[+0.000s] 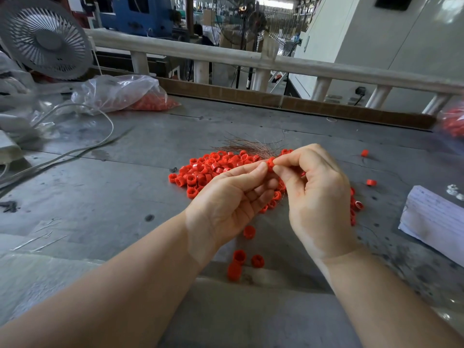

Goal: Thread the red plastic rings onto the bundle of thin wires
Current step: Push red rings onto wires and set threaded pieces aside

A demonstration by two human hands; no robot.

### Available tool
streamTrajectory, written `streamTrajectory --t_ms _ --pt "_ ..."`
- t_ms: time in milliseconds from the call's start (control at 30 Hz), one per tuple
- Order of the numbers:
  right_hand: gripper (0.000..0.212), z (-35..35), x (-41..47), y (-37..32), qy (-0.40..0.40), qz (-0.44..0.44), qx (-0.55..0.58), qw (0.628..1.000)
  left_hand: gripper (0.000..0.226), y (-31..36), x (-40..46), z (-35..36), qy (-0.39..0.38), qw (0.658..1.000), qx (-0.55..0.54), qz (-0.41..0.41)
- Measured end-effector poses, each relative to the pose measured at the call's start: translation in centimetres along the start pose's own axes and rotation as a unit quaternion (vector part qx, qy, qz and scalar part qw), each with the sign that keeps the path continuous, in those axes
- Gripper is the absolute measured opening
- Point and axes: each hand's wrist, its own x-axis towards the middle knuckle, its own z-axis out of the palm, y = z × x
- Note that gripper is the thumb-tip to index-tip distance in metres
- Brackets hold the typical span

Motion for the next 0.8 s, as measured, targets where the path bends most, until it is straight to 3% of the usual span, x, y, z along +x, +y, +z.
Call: streamTrajectory --t_ms 433,800 --pt "0.006 -0.27 -0.05 0.56 -0.005 -0.056 -0.041 0.998 0.013 -0.01 -0.09 -0.09 -0.004 1.000 0.015 0.010" --pt "0.009 0.03 -0.03 0.71 -0.019 -0.051 -0.002 0.999 0.015 0.14 0.03 -0.26 0.006 1.000 -0.004 0.002"
